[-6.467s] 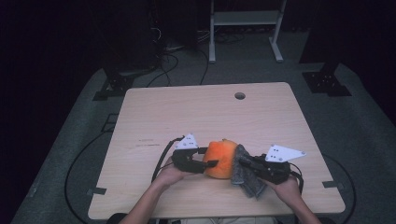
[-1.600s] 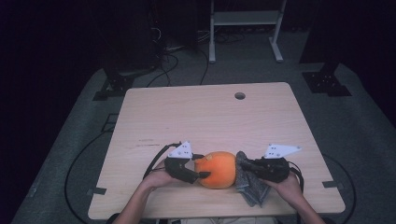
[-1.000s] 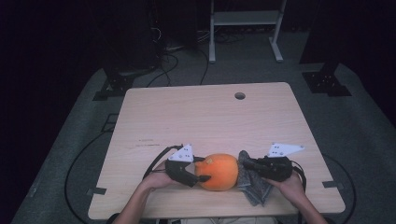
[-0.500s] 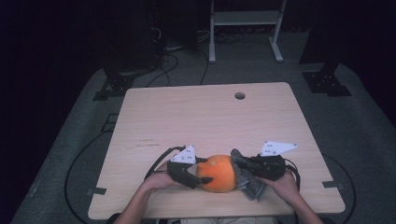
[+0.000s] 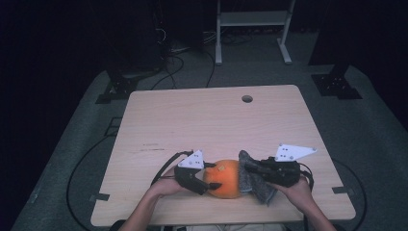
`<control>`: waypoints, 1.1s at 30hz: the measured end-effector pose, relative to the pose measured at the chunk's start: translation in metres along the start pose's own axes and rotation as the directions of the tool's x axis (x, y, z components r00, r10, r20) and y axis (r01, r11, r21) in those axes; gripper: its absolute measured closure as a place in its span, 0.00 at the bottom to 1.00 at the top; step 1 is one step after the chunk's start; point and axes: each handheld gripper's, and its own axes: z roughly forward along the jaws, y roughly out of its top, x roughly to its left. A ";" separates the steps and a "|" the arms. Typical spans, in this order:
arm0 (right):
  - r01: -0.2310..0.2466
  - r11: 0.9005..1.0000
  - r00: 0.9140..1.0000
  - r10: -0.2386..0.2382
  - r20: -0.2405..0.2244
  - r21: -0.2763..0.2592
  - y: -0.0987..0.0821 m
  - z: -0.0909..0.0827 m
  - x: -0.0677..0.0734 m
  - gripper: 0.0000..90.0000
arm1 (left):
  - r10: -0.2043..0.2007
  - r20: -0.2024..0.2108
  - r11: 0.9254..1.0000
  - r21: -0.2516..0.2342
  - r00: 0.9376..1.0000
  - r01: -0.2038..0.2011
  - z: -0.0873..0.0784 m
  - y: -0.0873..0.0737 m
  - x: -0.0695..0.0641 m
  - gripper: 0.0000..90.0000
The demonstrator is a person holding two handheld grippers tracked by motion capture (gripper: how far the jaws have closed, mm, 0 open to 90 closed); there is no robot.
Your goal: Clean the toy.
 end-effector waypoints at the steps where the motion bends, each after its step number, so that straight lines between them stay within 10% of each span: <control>1: 0.010 1.000 1.000 -0.010 -0.003 0.002 0.003 0.002 0.001 0.88 | 0.004 0.001 1.000 0.000 1.000 -0.004 0.000 0.000 0.000 0.35; 9: 0.028 0.997 1.000 -0.028 0.011 0.069 -0.003 0.027 0.000 0.88 | 0.025 0.026 1.000 0.004 0.999 -0.026 0.001 0.001 -0.004 0.35; 22: -0.009 0.999 0.999 0.008 0.035 0.035 -0.011 -0.003 -0.003 0.88 | 0.026 0.031 1.000 0.001 0.999 -0.026 0.006 0.011 -0.009 0.35; 33: -0.004 0.997 1.000 0.003 0.023 0.073 -0.014 0.019 -0.002 0.88 | -0.002 0.068 0.997 -0.073 0.998 0.007 -0.001 0.011 -0.005 0.39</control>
